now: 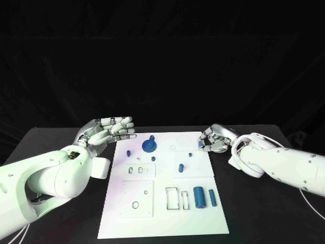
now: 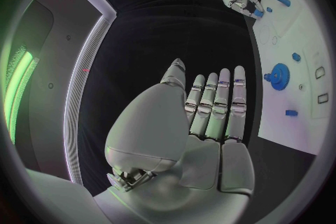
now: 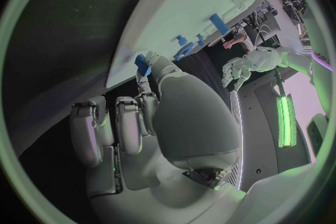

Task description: Assemble the parts on the task board

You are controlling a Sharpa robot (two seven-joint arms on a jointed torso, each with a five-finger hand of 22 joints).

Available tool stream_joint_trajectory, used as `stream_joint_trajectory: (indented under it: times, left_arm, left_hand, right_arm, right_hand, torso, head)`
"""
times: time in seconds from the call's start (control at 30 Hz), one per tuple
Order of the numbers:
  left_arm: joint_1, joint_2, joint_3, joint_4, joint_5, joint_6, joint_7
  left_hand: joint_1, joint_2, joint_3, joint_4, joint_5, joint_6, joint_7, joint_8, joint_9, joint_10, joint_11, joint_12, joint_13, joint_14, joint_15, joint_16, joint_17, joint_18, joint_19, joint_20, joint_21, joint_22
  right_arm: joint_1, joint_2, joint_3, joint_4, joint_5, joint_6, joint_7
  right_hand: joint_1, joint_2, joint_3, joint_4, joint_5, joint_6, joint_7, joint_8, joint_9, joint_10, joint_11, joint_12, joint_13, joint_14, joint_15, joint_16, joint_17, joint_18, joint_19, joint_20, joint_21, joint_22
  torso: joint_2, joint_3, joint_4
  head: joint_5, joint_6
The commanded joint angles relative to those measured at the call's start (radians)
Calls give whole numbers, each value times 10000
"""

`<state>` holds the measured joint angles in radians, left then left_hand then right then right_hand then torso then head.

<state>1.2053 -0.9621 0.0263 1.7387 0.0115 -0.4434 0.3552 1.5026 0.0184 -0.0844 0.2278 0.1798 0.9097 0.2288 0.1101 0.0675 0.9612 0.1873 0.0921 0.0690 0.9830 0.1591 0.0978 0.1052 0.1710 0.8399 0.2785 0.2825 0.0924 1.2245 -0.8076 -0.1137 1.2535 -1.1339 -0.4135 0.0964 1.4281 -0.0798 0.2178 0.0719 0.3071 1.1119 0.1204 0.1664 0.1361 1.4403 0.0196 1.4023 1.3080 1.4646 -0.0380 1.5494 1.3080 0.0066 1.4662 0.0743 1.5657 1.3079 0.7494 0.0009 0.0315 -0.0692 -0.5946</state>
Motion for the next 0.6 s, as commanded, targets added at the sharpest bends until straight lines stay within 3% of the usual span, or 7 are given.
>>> stream_joint_trajectory:
  times: [0.03,0.17,0.3,0.47,0.6]
  left_arm:
    - [10,22,6,-26,15,203,37]
    - [9,41,5,-78,15,210,30]
    - [8,75,-1,-150,15,214,20]
    - [7,137,-11,-213,15,234,11]
    - [7,169,-17,-249,15,241,4]
  left_hand:
    - [101,20,9,-77,-45,-67,77,-35,-12,-25,64,-47,-13,-29,10,-56,11,132,66,29,-39,-11]
    - [120,26,11,-92,-44,-66,78,-41,-11,-24,65,-56,-12,-31,12,-71,13,132,68,29,-42,-16]
    - [123,27,12,-94,-43,-66,78,-41,-11,-24,65,-58,-12,-31,12,-73,13,132,68,29,-42,-17]
    - [125,28,12,-96,-43,-65,77,-42,-11,-22,65,-59,-12,-30,12,-74,13,132,69,29,-42,-18]
    - [125,28,12,-96,-43,-65,77,-42,-11,-22,65,-59,-12,-30,12,-74,13,132,69,29,-42,-18]
  right_arm:
    - [148,-24,46,401,209,-648,-117]
    - [353,-21,64,1054,151,-647,-602]
    - [446,214,64,1727,-242,-522,-1322]
    - [420,683,29,2377,-882,-403,-2104]
    - [376,1036,-5,2601,-1252,-320,-2489]
  right_hand:
    - [19,199,55,-10,40,263,-275,99,246,4,-40,55,891,990,-90,49,2336,-66,1046,-63,51,2629]
    - [-58,201,64,-2,19,220,-267,93,258,9,-36,47,886,992,-94,54,2345,-66,1046,-78,51,2629]
    - [-163,219,75,27,-31,169,-260,83,269,3,-31,25,869,991,-93,51,2340,-66,1046,-87,51,2629]
    - [-280,242,108,61,50,98,-247,64,282,-21,-23,-19,833,987,-89,41,2322,-66,1046,-91,51,2629]
    - [-319,241,114,72,68,79,-243,59,286,-27,-19,-31,823,983,-87,33,2307,-66,1046,-91,51,2629]
  torso:
    - [-22,-5,19]
    - [-40,-15,38]
    - [-89,-25,52]
    - [-111,-36,79]
    - [-122,-44,78]
  head:
    - [-2,-16]
    - [11,-17]
    - [64,-111]
    - [201,-250]
    - [258,-316]
